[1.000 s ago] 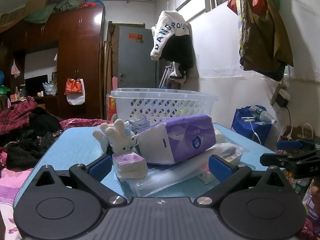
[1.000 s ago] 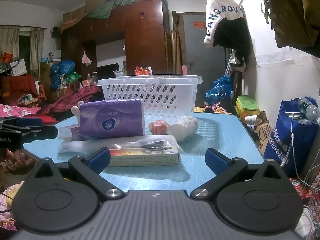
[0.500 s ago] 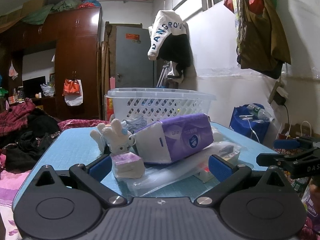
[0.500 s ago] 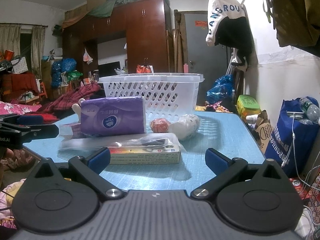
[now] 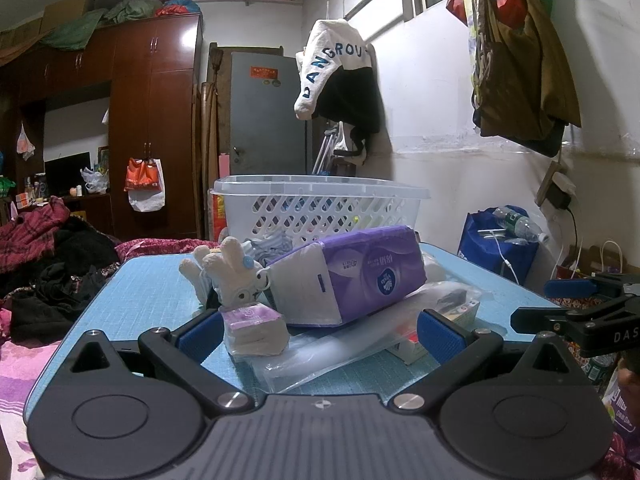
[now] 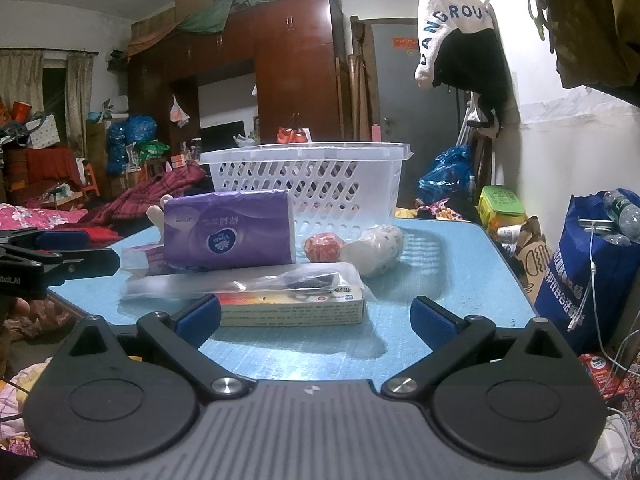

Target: Organize objects

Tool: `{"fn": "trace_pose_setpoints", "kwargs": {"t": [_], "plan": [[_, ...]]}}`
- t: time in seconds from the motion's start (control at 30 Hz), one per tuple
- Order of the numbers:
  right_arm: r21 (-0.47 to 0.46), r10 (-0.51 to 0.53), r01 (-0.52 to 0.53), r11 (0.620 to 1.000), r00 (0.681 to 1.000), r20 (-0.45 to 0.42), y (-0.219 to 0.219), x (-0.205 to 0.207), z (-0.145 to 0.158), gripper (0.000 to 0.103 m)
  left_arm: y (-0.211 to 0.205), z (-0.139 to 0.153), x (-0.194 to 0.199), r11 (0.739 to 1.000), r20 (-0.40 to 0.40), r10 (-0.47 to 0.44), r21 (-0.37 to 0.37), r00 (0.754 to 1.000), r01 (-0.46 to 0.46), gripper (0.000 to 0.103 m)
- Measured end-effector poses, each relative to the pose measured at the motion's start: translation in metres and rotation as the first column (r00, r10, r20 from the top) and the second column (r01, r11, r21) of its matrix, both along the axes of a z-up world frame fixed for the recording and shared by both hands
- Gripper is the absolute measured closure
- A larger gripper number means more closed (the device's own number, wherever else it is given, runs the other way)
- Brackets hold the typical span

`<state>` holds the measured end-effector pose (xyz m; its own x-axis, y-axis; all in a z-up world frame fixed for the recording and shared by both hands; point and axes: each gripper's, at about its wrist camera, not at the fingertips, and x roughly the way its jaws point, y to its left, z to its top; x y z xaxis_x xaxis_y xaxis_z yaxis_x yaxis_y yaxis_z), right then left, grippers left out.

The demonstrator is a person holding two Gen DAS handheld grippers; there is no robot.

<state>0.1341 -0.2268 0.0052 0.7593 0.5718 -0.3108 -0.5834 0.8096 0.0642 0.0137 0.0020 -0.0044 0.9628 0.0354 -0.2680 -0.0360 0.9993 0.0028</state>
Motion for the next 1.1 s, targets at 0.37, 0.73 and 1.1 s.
{"fn": "trace_pose_setpoints", "kwargs": {"t": [0.37,0.73,1.1], "plan": [[0.008,0.011,-0.011,1.000,1.000,-0.026,-0.001,0.005,-0.001,0.000,-0.001,-0.002,0.000,1.000,0.003,-0.006,0.003,1.000,0.006,0.000],[0.230,0.101,-0.089,0.969,0.994,-0.039,-0.030,0.037,-0.006,0.000,0.012,0.005,-0.004,1.000,0.166,-0.008,-0.009,0.986,0.010,0.000],[0.091,0.040,-0.045,0.995,0.997,0.061,-0.024,0.058,0.016,0.000,0.067,0.018,0.009,0.991,0.145,0.107,-0.093,0.984,-0.094,0.000]]}}
